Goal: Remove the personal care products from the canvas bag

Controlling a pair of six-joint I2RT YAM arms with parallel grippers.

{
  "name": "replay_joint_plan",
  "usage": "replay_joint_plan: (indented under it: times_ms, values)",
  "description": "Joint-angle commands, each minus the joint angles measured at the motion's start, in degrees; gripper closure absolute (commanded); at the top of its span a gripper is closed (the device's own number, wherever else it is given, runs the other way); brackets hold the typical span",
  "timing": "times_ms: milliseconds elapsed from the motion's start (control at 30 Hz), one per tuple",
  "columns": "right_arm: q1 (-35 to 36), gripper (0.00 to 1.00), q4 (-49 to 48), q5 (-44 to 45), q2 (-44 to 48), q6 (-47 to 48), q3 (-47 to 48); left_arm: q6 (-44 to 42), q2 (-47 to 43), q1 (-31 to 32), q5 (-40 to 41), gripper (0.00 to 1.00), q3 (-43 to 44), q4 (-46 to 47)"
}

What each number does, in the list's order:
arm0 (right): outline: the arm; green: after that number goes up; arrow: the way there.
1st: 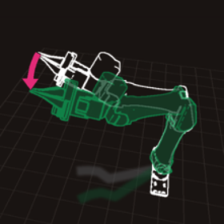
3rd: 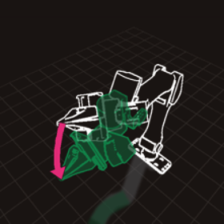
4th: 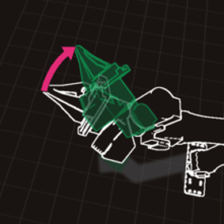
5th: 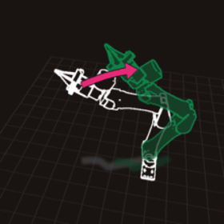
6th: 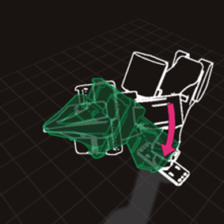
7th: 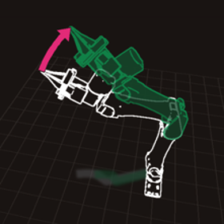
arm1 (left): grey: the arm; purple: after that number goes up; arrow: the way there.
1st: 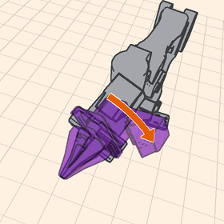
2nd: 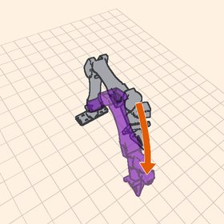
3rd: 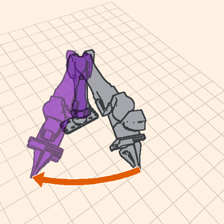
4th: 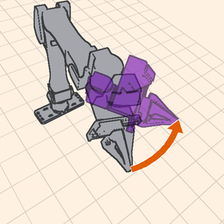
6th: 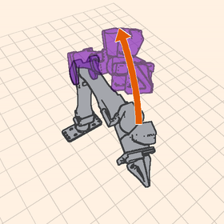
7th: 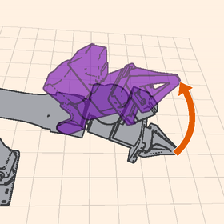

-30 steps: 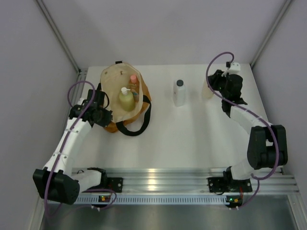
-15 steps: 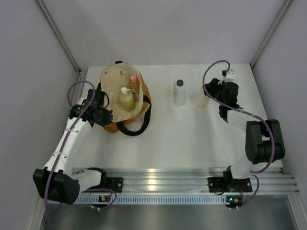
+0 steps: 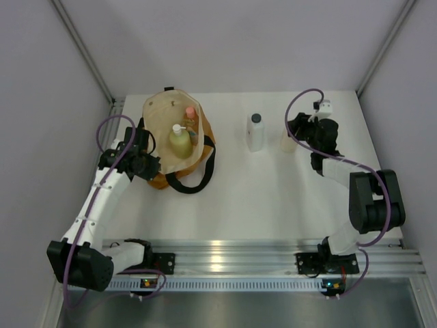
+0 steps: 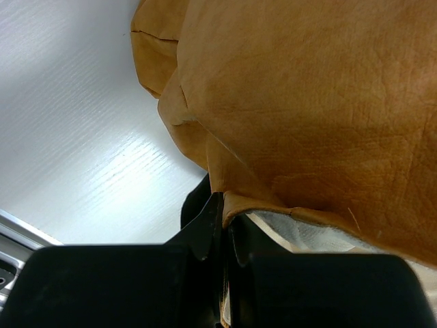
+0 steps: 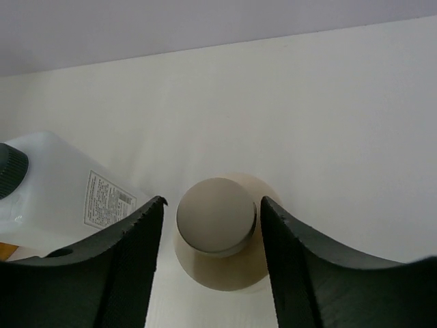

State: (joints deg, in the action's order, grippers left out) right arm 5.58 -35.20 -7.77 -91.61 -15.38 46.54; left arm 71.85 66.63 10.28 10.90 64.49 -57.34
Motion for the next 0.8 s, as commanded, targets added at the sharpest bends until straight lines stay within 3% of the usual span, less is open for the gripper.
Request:
replay_joint_plan:
  times_ms: [0, 133, 300, 433, 767]
  values:
    - [0.7, 0.41, -2.3, -0.9, 2.5, 1.1, 2.2, 0.2, -0.2, 0.0, -1.5, 1.0, -0.4, 2.3]
    - [1.2, 0.25, 0.8, -0.8, 3.9, 2.0, 4.3, 0.1, -0.4, 0.0, -1.4, 1.0, -0.2, 2.3]
    - [1.4, 0.18, 12.4, 1.5, 5.9, 3.0, 11.7, -0.5, -1.3, 0.0, -0.4, 1.0, 0.8, 2.5]
    - [2.5, 0.01, 20.4, 6.3, 7.5, 5.4, 17.6, -1.2, -2.1, 0.0, 1.0, 1.0, 2.0, 2.4]
    - [8.3, 0.01, 35.0, -1.1, 7.2, 6.6, 36.0, -1.7, -2.6, 0.0, 1.4, 1.0, 2.2, 2.5]
